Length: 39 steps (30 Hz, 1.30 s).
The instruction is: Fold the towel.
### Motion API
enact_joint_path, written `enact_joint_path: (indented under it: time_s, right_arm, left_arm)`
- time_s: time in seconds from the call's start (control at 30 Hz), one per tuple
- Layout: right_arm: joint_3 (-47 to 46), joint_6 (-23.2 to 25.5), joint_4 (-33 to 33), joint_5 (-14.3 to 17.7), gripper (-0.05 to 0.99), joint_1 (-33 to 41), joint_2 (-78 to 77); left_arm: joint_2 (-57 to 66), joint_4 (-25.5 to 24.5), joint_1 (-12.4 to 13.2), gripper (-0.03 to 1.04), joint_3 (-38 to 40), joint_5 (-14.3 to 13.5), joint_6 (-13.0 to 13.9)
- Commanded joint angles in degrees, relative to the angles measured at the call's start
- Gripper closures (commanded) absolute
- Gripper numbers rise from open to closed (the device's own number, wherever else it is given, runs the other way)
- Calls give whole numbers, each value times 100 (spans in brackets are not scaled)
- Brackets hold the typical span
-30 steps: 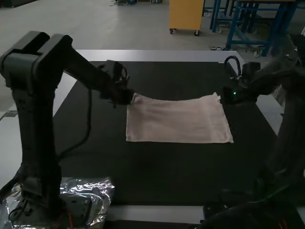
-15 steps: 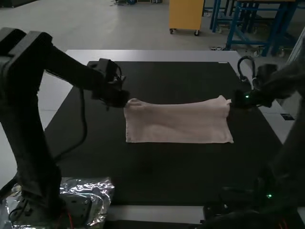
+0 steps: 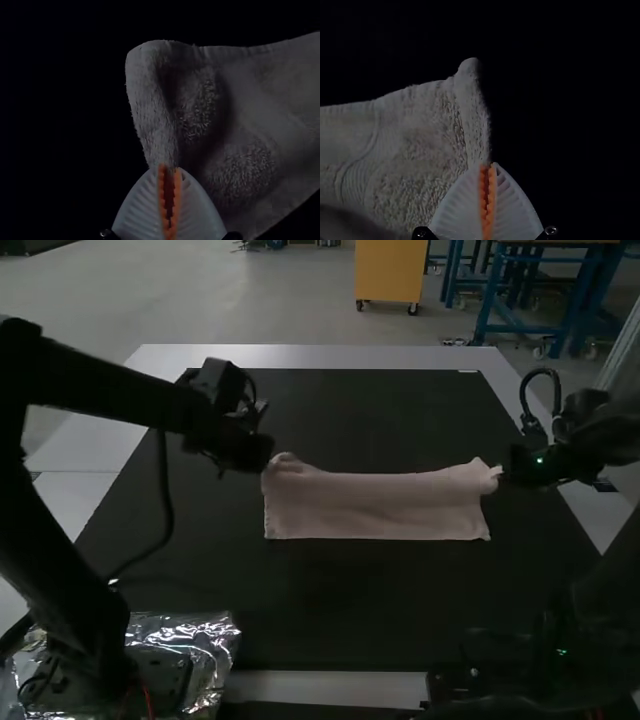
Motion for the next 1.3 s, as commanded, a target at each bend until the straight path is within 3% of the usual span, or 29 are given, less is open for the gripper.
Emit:
enact_joint_path:
  time_s: [0.0,0.57,0.6,0.67,0.7,0.77,0.87,0.93,1.07,1.27]
  right_arm:
    - [-125,-261,-81,-114,96,-115,-214]
    - [-1127,-252,-116,-193,95,-123,-416]
    - [-1136,-243,-116,-193,91,-132,-416]
    - [-1127,-173,-134,-201,66,-132,-416]
    - [-1109,-146,-134,-201,49,-141,-443]
    - [-1092,-137,-169,-201,20,-123,-539]
    - [-1030,-67,-160,-201,4,-97,-785]
    - [-995,91,-160,-201,3,-88,-952]
    - [-986,311,-108,-166,3,-27,-1058]
    - [-1215,566,323,45,3,263,-944]
  left_arm:
    - [-225,-4,8,98,-258,-41,3]
    - [-480,330,-18,96,-1339,-50,-85]
    - [-480,418,-18,85,-1410,-50,-103]
    - [-480,462,8,43,-1480,-32,-103]
    - [-480,462,8,29,-1480,-24,-111]
    - [-489,453,8,24,-1480,38,-173]
    - [-568,480,8,15,-1436,82,-234]
    - [-647,559,8,5,-1419,82,-243]
    - [-761,655,8,4,-1401,73,-340]
    - [-788,787,254,5,-1410,64,-375]
